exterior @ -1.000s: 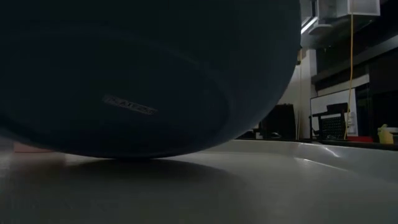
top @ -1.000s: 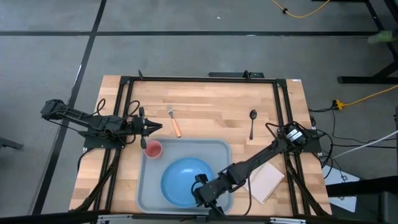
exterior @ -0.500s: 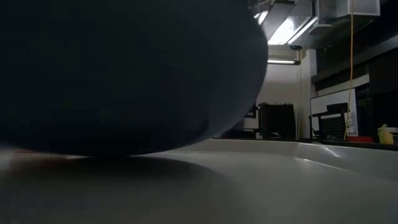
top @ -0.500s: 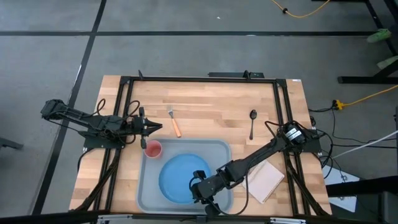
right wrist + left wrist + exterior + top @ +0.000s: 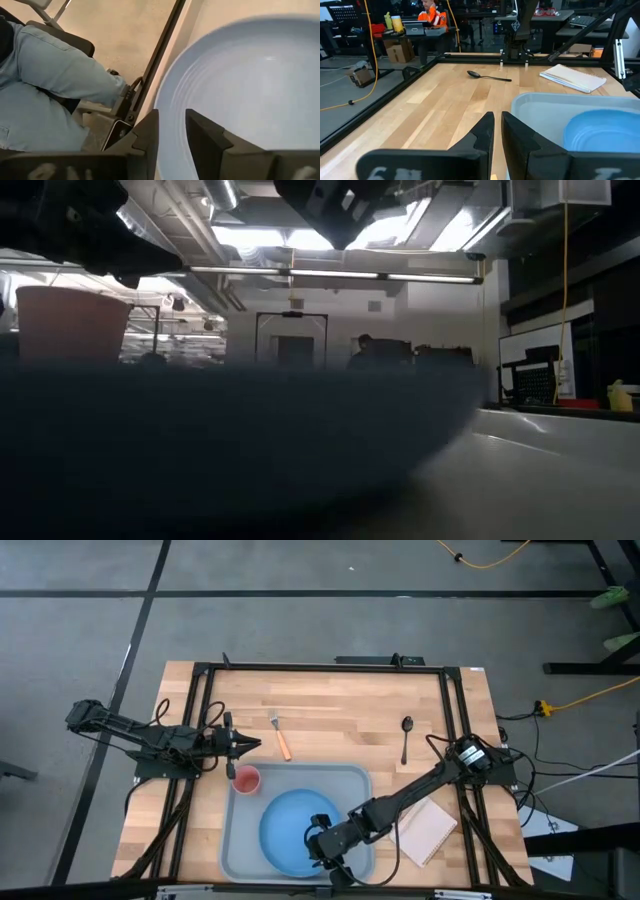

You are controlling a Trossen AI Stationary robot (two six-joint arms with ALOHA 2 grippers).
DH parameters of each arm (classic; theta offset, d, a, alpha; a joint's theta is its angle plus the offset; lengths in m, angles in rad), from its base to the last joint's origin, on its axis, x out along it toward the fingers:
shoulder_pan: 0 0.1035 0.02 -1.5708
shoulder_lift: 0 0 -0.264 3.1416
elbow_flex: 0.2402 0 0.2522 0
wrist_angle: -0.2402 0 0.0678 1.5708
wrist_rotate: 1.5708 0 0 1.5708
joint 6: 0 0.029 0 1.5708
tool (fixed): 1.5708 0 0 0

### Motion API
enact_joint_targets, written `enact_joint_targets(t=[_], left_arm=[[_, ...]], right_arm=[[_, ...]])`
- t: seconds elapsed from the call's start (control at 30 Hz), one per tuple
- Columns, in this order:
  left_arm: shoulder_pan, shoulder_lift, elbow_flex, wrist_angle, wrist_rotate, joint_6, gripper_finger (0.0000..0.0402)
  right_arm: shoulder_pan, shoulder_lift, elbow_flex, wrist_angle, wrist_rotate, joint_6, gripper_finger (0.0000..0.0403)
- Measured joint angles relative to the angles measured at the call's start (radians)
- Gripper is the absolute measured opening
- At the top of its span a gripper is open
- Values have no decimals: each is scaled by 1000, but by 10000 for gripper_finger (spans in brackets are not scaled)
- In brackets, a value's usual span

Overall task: Pick and place plate/cup/fork/spoon on tray
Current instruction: Put the orange fork to the right of the blue plate on the gray serving tray

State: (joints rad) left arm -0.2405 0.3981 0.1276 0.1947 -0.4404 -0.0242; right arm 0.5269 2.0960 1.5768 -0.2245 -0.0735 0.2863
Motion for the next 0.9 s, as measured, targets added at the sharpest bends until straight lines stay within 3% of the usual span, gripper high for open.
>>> enact_joint_targets(t=[0.23,0.4,0.53,0.7,0.9], left_arm=[[0,0,0,67,9,-49,27],[0,-1,0,269,129,-57,27],[0,-1,0,332,247,-137,27],[0,0,0,343,382,-209,27],[0,-4,0,341,405,-181,27]], right_arm=[[-18,0,0,2,-31,14,101],[-16,0,0,23,-33,49,101],[-21,0,0,18,-27,48,101],[-45,0,0,17,108,10,101],[-112,0,0,18,375,-24,101]])
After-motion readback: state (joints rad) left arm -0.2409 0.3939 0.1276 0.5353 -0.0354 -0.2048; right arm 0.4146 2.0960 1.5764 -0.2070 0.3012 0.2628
